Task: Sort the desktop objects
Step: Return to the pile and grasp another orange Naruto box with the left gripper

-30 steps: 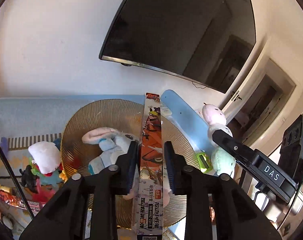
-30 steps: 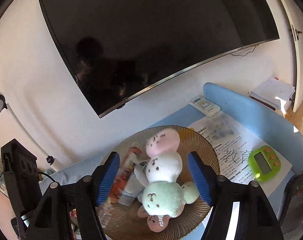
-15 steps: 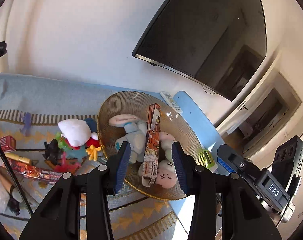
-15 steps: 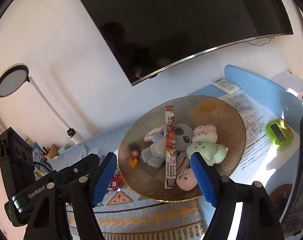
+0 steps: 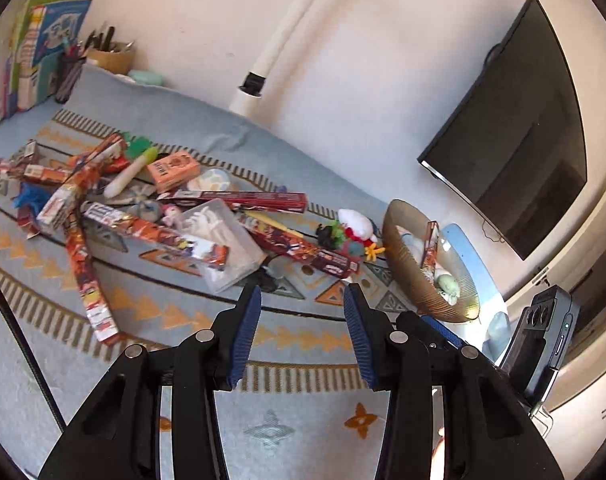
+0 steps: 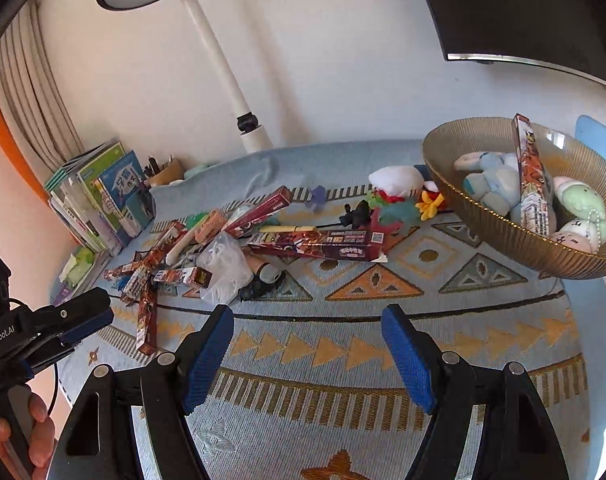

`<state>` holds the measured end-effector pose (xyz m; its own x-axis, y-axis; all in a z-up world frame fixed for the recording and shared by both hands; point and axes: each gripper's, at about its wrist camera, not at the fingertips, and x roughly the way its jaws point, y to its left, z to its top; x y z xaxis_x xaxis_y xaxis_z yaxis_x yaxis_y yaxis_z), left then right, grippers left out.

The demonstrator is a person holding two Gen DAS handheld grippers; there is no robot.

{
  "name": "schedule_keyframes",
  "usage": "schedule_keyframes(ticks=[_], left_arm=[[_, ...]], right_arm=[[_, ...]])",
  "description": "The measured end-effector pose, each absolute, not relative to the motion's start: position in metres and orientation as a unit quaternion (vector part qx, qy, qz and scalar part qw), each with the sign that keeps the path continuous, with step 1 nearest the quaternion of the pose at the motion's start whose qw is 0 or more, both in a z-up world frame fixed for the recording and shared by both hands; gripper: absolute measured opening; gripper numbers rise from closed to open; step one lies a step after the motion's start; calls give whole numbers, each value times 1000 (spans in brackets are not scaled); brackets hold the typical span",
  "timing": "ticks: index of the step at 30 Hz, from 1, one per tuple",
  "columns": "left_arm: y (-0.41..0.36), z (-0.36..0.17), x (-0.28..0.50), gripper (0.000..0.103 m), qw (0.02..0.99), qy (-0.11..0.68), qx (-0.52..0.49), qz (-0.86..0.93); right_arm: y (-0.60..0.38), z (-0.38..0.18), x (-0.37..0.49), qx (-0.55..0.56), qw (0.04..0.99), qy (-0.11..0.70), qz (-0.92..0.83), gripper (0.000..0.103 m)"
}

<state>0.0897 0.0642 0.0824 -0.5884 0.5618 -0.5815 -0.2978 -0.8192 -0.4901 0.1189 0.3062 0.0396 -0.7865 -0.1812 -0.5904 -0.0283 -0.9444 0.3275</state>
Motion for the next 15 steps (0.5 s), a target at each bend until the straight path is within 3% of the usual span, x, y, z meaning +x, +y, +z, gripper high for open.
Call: schedule_keyframes(ticks=[8, 15], left_arm=[[-36, 35, 99, 40, 124, -221, -394, 883], [-51, 15, 86, 40, 121, -249, -402, 873]], right_arm=[[307, 21, 113, 329, 38, -165, -929, 75], [303, 20, 110, 340, 29, -152, -928, 75]])
